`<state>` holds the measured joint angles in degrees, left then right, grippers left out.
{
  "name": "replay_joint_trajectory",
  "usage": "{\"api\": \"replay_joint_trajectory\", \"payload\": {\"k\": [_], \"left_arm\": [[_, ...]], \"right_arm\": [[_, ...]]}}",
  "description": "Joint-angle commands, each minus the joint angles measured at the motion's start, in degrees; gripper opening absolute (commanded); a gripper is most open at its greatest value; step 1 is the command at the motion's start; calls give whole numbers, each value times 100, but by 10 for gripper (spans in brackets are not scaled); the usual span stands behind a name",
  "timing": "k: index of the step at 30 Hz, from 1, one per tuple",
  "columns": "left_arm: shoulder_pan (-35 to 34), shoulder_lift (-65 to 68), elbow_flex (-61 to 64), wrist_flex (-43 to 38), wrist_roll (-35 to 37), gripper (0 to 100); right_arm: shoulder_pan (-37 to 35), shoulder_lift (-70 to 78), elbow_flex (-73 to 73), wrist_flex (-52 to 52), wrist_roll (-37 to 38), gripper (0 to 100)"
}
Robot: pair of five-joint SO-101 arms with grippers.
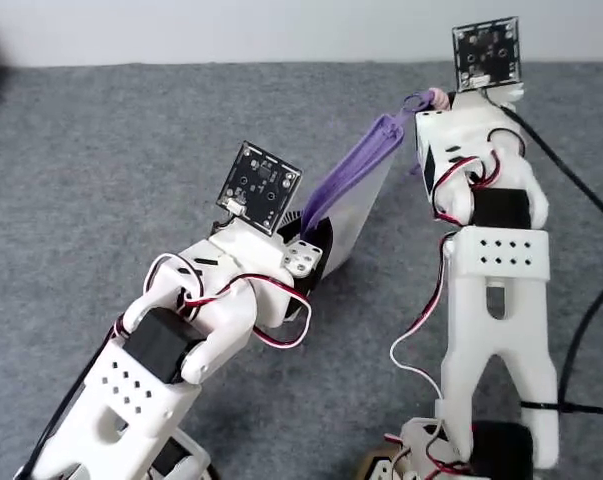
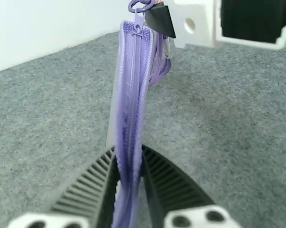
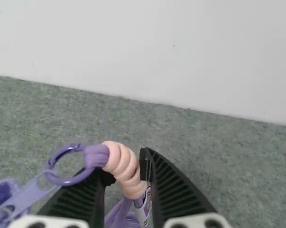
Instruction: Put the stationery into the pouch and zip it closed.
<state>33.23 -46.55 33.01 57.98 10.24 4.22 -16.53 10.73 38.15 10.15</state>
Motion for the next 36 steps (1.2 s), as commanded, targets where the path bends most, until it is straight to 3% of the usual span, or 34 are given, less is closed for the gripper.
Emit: {"api": "replay_joint_trajectory", "payload": {"k": [1, 5, 10, 20, 29, 32, 36], "left_arm": [[-70, -105, -286, 97, 9, 11], [-281, -105, -303, 97, 9, 31], [-1011, -158, -374, 149, 571, 239], [-2286, -695, -1429, 1284, 519, 246], [-3077, -1688, -1464, 2136, 510, 246], [-3376, -1934, -1473, 2409, 501, 246], [-3842, -2295, -1473, 2716, 264, 246]], "right_arm": [[611, -66, -484, -119, -132, 7], [426, -286, -484, 198, -141, 7], [233, -585, -484, 567, -167, 7], [154, -1719, -510, 558, -167, 7], [48, -2589, -484, 690, -114, 7], [-505, -2536, -484, 1279, -123, 7], [-1771, -2290, -431, 2387, -167, 7]]}}
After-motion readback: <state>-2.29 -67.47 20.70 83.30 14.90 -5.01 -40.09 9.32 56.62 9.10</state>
